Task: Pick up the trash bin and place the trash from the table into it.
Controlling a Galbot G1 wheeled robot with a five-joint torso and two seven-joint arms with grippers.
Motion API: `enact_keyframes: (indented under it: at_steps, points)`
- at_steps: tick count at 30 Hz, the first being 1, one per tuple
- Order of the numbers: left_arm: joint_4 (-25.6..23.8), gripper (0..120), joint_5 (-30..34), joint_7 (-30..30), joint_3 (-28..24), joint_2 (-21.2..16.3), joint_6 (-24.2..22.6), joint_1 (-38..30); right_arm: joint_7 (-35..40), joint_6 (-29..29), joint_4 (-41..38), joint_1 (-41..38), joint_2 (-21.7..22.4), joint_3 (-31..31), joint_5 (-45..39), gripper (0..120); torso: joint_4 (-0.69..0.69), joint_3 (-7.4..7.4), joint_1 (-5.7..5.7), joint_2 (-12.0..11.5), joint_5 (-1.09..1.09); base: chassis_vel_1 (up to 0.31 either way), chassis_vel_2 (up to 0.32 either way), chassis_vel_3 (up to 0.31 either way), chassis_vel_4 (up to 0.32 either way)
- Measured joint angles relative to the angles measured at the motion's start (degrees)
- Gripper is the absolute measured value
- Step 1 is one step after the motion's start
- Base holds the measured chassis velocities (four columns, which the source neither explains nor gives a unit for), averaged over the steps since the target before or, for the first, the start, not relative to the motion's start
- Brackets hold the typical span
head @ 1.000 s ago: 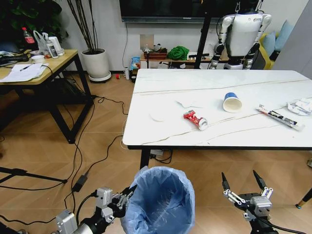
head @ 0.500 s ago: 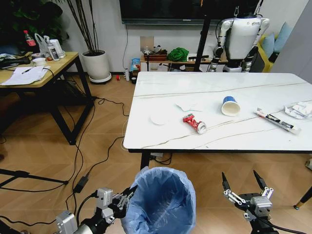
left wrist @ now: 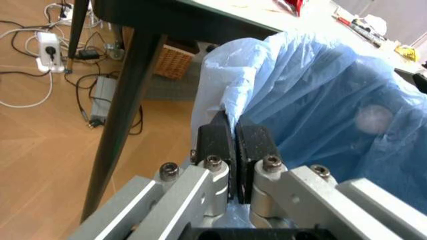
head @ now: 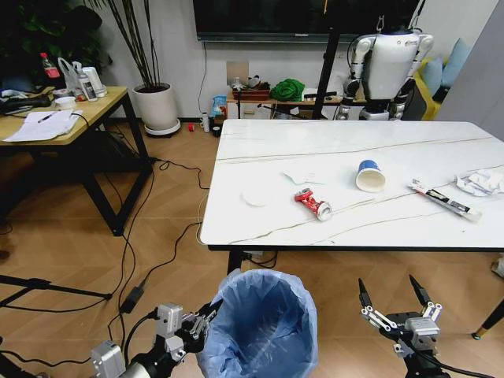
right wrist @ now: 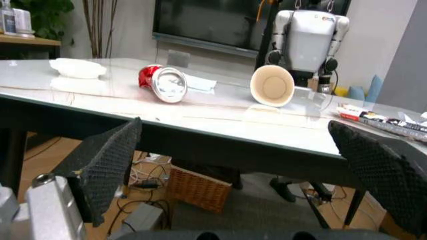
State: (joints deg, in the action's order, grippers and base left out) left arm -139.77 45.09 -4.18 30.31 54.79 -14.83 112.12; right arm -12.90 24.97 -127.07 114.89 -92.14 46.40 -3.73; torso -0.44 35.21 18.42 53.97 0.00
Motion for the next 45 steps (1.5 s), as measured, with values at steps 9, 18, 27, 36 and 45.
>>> enact_keyframes:
  at_steps: [9,18,27,36,45]
  points:
    - [-0.1,0,-2.9,2.4,0.8,0.1,-0.1,-0.3,0.0,0.0,0.0,0.0,0.0,0.0,0.0,100,0.0,0.61,0.68,1.3,0.0,0.0,0.0,0.0,0.0]
    - [0.1,0,-3.4,2.8,1.0,0.5,0.0,-0.3,0.0,0.0,0.0,0.0,0.0,-0.1,0.0,100,0.0,0.47,0.58,1.1,0.0,0.0,0.0,0.0,0.0]
    - [0.4,0,1.1,2.7,0.5,1.3,-0.8,-0.2,0.4,-0.4,-1.7,-0.1,0.0,-0.1,-1.2,100,0.0,0.36,0.49,0.9,0.0,0.0,0.0,0.0,0.0]
    - [1.0,0,2.5,2.9,0.8,0.7,-1.3,-1.6,9.2,-9.5,-7.2,-1.3,0.1,-1.0,-5.4,100,0.0,0.3,0.44,0.7,0.0,0.0,0.0,0.0,0.0]
    - [1.5,0,2.7,2.4,1.2,0.7,-2.1,-2.6,11.0,-15.9,-11.1,-2.1,6.8,2.6,-11.6,100,0.01,0.25,0.39,0.7,0.01,0.0,0.0,0.0,0.0]
